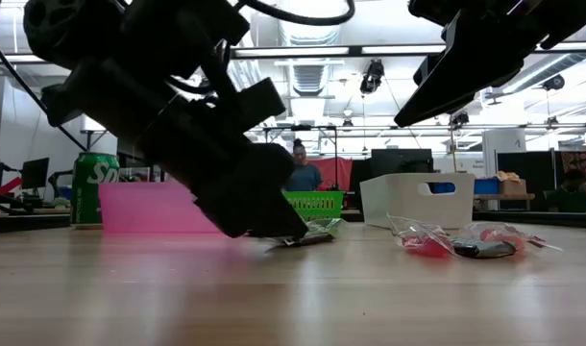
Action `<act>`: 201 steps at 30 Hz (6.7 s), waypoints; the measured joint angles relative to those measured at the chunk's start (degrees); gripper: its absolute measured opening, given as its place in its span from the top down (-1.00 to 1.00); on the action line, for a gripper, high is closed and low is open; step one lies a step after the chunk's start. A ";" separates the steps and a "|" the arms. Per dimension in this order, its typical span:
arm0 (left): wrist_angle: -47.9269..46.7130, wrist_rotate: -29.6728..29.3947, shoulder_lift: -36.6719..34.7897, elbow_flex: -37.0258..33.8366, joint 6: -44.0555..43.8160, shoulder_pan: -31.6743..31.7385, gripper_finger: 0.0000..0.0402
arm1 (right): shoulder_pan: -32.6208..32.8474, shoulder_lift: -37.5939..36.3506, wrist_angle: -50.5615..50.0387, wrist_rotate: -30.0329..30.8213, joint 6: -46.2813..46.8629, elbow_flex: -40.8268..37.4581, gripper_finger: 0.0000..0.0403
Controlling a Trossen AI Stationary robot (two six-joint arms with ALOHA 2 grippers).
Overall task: Sort candy
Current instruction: Put the brown chocolate into the white bin, then put the green gummy into the red bin
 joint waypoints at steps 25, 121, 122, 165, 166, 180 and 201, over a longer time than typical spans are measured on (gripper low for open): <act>0.03 3.40 -4.15 -2.09 0.83 -1.70 0.18 | 0.00 0.00 0.82 0.04 0.64 0.07 0.26; -13.29 -3.57 -9.71 5.64 15.71 -2.80 0.30 | -12.01 -6.08 -0.35 5.44 -6.90 0.07 0.90; -14.21 -3.55 -10.35 5.64 15.68 -2.80 0.30 | -13.31 -7.33 -1.97 7.01 -6.88 0.07 0.90; -15.13 -5.93 -15.01 1.37 8.42 -2.43 0.29 | -43.63 -10.46 -8.41 -14.78 -9.85 7.50 0.32; -11.70 -5.54 -14.75 0.47 10.20 -2.03 0.29 | -42.37 -10.47 -8.56 -15.82 -9.66 7.50 0.32; 23.16 1.91 -0.60 -5.55 25.41 6.33 0.29 | -25.16 -11.10 -12.16 -16.39 -3.28 7.48 0.32; 23.38 1.94 4.48 -5.57 19.29 7.69 0.70 | -21.49 -12.10 24.38 -12.03 -11.33 8.67 0.47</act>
